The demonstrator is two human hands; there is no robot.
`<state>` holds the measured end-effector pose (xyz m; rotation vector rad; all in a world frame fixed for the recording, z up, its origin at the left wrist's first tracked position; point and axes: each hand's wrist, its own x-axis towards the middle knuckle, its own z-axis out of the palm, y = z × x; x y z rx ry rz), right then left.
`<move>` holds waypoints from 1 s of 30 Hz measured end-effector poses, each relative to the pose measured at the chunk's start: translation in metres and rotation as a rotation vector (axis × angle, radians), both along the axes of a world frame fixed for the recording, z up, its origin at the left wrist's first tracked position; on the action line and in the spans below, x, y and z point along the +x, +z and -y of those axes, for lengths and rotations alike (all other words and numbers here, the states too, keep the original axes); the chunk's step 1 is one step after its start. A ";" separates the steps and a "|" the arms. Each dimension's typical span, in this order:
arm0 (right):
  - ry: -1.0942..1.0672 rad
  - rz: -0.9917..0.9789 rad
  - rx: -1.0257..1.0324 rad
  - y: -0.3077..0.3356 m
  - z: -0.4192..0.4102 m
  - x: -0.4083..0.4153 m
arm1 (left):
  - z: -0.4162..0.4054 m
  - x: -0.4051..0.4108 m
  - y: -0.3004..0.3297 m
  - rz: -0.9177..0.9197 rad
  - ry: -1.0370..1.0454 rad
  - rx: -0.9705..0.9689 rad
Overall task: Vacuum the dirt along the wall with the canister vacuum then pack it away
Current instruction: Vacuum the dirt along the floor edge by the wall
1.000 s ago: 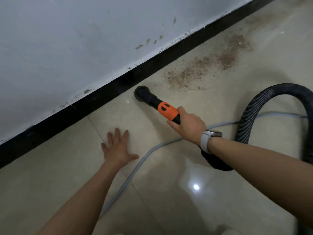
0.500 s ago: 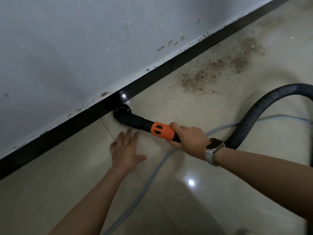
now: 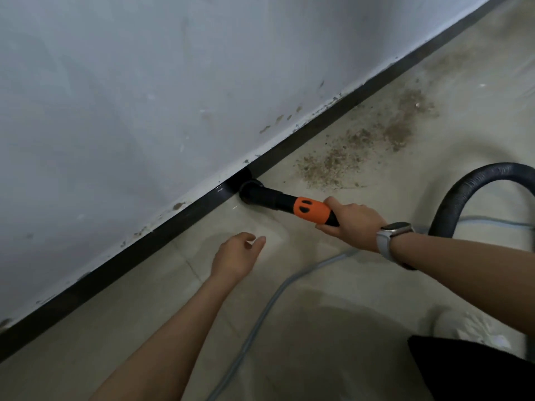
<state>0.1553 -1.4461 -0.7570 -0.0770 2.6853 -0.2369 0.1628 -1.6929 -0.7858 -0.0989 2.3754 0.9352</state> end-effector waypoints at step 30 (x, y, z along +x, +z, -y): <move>-0.145 -0.069 -0.343 -0.047 -0.195 -0.009 | -0.317 -0.083 -0.003 0.160 0.903 0.626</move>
